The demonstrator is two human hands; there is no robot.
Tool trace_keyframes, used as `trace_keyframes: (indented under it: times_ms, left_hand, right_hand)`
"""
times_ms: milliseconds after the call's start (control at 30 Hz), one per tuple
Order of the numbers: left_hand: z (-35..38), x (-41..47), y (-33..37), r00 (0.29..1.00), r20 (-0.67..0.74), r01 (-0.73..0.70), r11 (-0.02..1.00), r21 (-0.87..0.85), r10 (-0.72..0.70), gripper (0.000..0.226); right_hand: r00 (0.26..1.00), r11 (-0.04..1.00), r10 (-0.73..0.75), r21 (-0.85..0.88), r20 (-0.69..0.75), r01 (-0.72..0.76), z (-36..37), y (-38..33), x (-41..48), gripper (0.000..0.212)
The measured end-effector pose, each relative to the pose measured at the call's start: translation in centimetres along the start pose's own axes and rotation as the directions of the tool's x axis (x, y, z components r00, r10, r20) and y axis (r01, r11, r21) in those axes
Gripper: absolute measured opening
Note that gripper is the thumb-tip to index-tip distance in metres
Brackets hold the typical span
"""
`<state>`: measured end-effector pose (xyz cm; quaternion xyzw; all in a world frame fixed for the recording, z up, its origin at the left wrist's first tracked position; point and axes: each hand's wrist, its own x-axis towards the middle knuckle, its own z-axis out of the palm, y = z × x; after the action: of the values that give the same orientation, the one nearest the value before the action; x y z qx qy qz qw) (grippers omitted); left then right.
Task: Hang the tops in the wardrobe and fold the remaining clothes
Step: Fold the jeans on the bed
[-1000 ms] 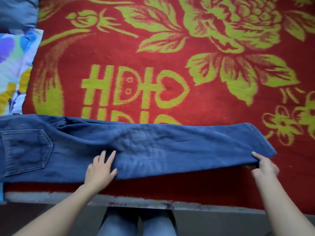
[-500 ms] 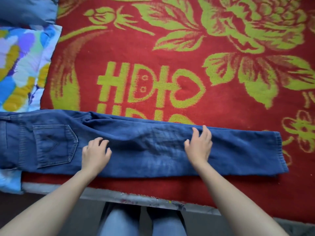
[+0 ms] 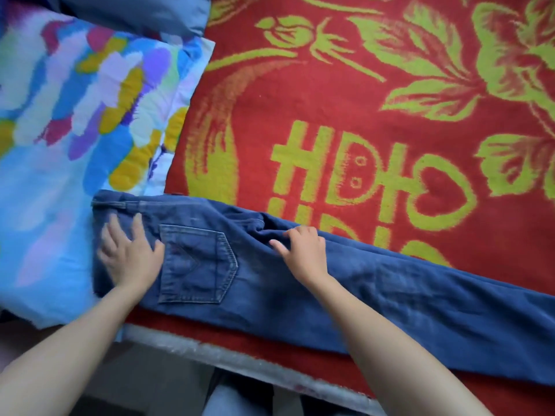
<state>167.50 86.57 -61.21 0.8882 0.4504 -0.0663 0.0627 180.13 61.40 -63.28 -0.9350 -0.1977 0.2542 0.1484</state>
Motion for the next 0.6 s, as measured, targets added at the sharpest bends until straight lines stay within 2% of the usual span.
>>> trace_keyframes:
  times_ms: [67, 100, 200, 267, 300, 333, 367, 400, 433, 500, 567, 600]
  left_hand:
    - [-0.9, 3.4, -2.9, 0.995, 0.018, 0.095, 0.995, -0.044, -0.094, 0.072]
    - [-1.1, 4.7, -3.8, 0.994, 0.046, 0.097, 0.994, -0.041, -0.095, 0.076]
    - [-1.7, 9.1, -6.3, 0.982, 0.188, -0.031, 1.0, -0.005, 0.031, 0.087]
    - [-1.8, 11.6, -7.3, 0.957, 0.267, -0.114, 0.993, -0.027, 0.117, 0.087]
    - [-1.8, 12.7, -7.4, 0.947, 0.293, -0.122, 0.991, -0.06, 0.134, 0.083]
    - [-1.9, 13.6, -7.5, 0.943, 0.304, -0.114, 0.989, -0.098, 0.138, 0.076]
    - [-2.1, 14.4, -7.4, 0.942, 0.304, -0.112, 0.986, -0.121, 0.144, 0.065]
    - [-2.3, 15.4, -7.5, 0.94, 0.302, -0.123, 0.983, -0.137, 0.16, 0.053]
    - [-2.8, 16.5, -7.7, 0.935, 0.305, -0.137, 0.979, -0.151, 0.178, 0.041]
    - [-4.3, 18.3, -8.5, 0.919, 0.332, -0.141, 0.964, -0.227, 0.213, 0.028]
    - [-5.4, 19.5, -9.2, 0.89, 0.372, -0.121, 0.923, -0.365, 0.264, 0.027]
    - [-5.5, 19.8, -9.2, 0.886, 0.372, -0.117, 0.911, -0.395, 0.276, 0.023]
  right_hand:
    - [0.993, 0.994, 0.109, -0.014, 0.032, -0.109, 0.7, -2.9, 2.2, 0.047]
    - [0.986, 0.986, 0.162, -0.033, 0.042, -0.161, 0.8, -3.6, 2.8, 0.049]
    - [0.949, 0.955, 0.29, -0.106, 0.12, -0.278, 1.5, -5.7, 4.8, 0.054]
    - [0.925, 0.938, 0.346, -0.093, 0.159, -0.334, 1.8, -7.1, 6.0, 0.043]
    - [0.914, 0.923, 0.377, 0.02, 0.148, -0.384, 1.6, -7.4, 6.7, 0.034]
    - [0.901, 0.875, 0.414, 0.219, 0.129, -0.433, 1.1, -7.7, 7.3, 0.03]
    - [0.89, 0.791, 0.445, 0.421, 0.103, -0.444, 0.5, -7.7, 7.9, 0.034]
    - [0.881, 0.711, 0.47, 0.566, 0.06, -0.418, -0.2, -7.5, 8.5, 0.036]
    - [0.884, 0.696, 0.468, 0.614, 0.007, -0.373, -0.8, -7.2, 9.1, 0.032]
    - [0.914, 0.8, 0.398, 0.519, -0.085, -0.3, -1.6, -7.3, 9.9, 0.022]
    - [0.928, 0.905, 0.35, 0.302, -0.127, -0.3, -1.3, -7.3, 10.3, 0.019]
    - [0.924, 0.927, 0.356, 0.183, -0.14, -0.329, -0.9, -7.4, 10.5, 0.026]
